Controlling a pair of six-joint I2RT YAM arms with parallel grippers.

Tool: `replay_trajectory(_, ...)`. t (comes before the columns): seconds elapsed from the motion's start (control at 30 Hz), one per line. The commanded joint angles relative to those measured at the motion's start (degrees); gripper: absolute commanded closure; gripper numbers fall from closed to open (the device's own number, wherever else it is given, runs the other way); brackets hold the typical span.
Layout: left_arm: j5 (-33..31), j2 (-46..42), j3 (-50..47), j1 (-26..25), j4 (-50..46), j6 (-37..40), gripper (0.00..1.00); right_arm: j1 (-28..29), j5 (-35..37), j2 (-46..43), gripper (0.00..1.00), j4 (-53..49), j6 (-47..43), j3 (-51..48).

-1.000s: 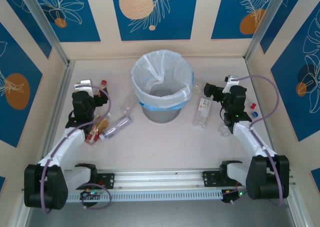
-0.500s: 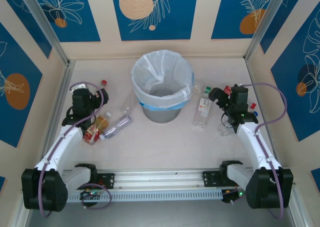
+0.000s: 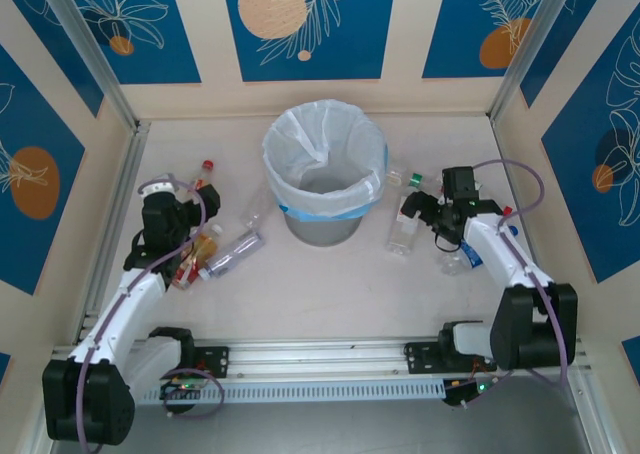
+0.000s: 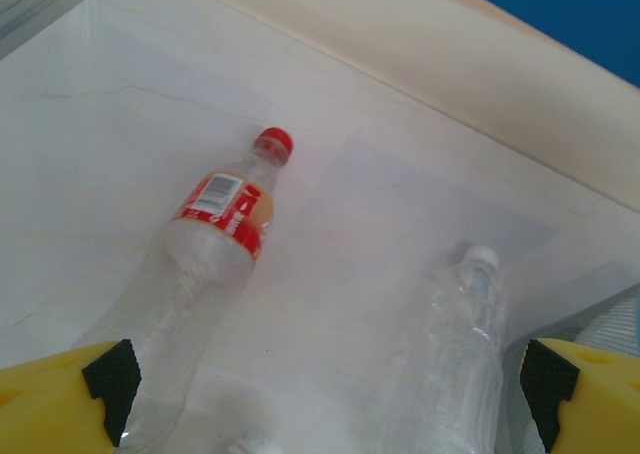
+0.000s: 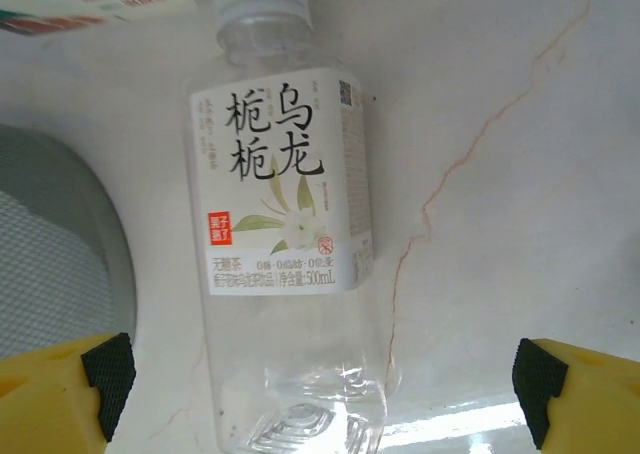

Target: Put the plastic bottles in the bin

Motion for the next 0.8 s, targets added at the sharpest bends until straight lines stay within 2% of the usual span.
replay_trajectory(0.0, 9.2, -0.6, -2.7, -0.2, 8.8, 2.3, 0.01, 1.2, -1.8, 4.4, 0.0, -3.6, -1.3, 4.3)
replay_trajectory(0.07, 13.9, 0.3, -1.4, -0.2, 7.1, 2.9, 0.01, 2.4, -0.4, 7.5, 0.01, -5.1, -1.5, 6.9)
replay_trajectory(0.2, 15.6, 1.6, 0.8, -0.2, 1.5, 2.9, 0.01, 3.9, 2.2, 13.9, 0.03, -6.4, -1.2, 11.4)
replay_trajectory(0.4, 11.1, 1.6, 1.2, -0.2, -1.0, -2.1, 0.01, 4.0, 6.6, 22.0, 0.04, -6.5, -3.5, 16.8)
replay_trajectory(0.53, 10.0, 1.8, 1.6, -0.2, -1.3, -3.8, 0.01, 3.6, 5.4, 26.5, 0.05, -7.2, -8.6, 20.8)
replay_trajectory(0.7, 7.2, 1.3, 1.1, -0.2, -1.8, -5.9, 0.01, 3.8, 3.9, 31.8, 0.08, -7.5, -8.6, 23.8)
replay_trajectory(0.77, 7.9, 1.4, 0.8, -0.2, -1.2, -7.0, 0.01, 4.3, 5.2, 33.2, 0.1, -7.5, -8.6, 24.3)
